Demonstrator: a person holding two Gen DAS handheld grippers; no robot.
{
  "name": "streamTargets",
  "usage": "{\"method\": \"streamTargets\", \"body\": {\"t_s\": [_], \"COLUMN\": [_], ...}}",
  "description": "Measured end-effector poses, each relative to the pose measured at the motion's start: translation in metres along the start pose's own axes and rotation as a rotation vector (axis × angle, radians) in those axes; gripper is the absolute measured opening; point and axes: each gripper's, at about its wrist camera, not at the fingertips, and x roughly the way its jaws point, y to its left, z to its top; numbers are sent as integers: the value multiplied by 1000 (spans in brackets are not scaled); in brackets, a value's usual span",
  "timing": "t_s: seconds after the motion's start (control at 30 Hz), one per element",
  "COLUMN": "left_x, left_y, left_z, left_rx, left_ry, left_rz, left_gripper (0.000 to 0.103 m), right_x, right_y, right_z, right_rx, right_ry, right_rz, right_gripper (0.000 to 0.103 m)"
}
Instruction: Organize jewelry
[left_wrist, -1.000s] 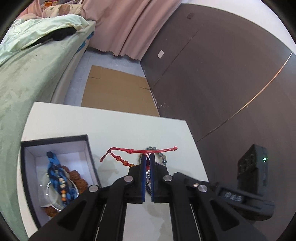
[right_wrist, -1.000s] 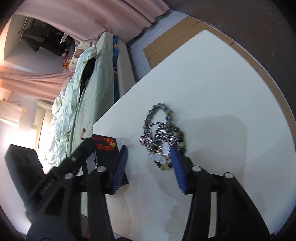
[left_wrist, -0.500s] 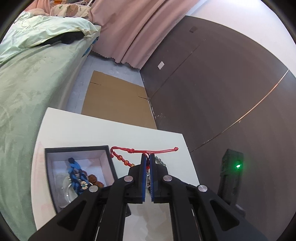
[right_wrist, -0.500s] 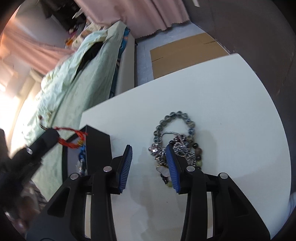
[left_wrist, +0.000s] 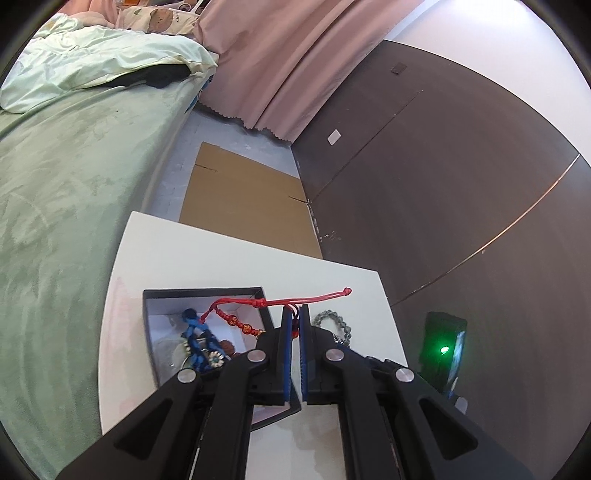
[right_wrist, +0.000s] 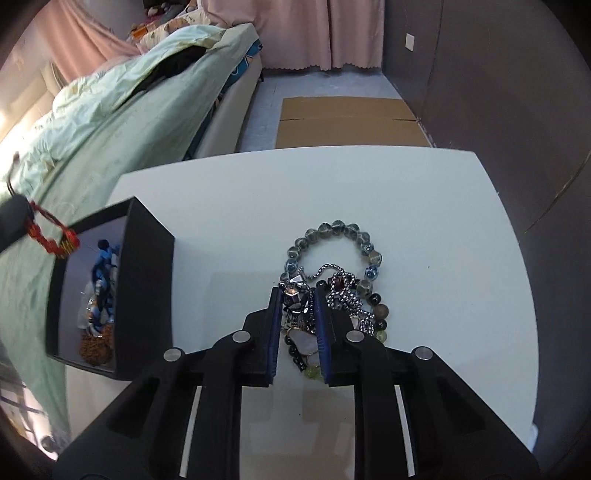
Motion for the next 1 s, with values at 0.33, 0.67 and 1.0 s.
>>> {"method": "streamTargets", "body": {"t_s": [0.33,0.67,1.0], "left_x": [-2,-30,-13], "left_y": [21,28,29], "left_z": [-6,-5,-16], "left_rx": [-65,-73,-119], "left_ry": [36,-27,95], "left_rz": [35,5,-136], "left_gripper": [71,80,80], "right_x": [-42,-99,-121], "right_y": [-16,-17,-13], "right_z": [2,4,2], "right_rx": [111,127,148], "right_ry": [-86,-237,-286], "right_rz": [125,157,195], "right_gripper": [15,15,15]}}
